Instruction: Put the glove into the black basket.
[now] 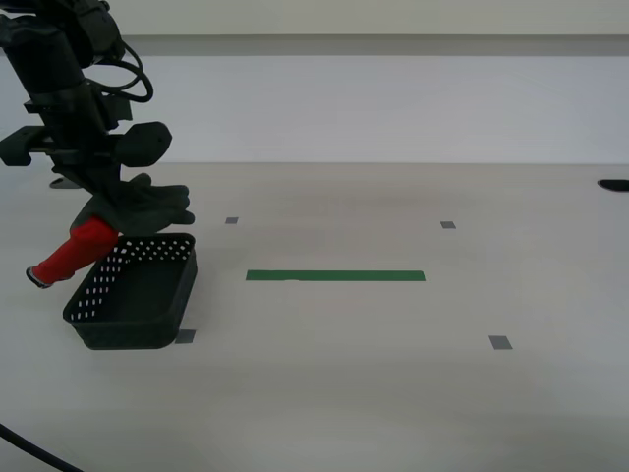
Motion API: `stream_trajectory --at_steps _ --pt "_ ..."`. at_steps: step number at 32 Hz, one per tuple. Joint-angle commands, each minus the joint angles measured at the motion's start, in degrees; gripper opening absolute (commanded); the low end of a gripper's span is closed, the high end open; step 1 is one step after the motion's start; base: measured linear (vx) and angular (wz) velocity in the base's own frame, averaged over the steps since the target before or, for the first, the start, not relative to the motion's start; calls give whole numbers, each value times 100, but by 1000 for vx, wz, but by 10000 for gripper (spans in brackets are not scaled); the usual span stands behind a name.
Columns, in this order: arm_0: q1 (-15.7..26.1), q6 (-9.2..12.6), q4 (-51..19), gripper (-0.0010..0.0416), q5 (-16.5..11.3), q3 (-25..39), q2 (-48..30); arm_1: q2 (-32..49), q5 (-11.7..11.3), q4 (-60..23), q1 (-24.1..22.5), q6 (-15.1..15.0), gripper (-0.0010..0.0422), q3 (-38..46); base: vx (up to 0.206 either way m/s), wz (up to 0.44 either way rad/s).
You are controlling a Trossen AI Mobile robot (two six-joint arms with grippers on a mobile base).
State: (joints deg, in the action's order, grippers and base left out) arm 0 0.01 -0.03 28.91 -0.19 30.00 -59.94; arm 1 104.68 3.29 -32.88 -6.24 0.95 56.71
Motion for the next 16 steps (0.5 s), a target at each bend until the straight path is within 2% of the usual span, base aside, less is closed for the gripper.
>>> stream_trajectory --at_steps 1,13,16 --pt "2 0 13 1 4 4 0 2 11 129 -22 98 -1 -133 0 0" --pt "2 0 15 1 4 4 0 7 46 647 -28 304 -1 -627 0 0" --pt "2 0 15 1 4 4 0 581 162 807 -66 315 -1 -579 0 0"
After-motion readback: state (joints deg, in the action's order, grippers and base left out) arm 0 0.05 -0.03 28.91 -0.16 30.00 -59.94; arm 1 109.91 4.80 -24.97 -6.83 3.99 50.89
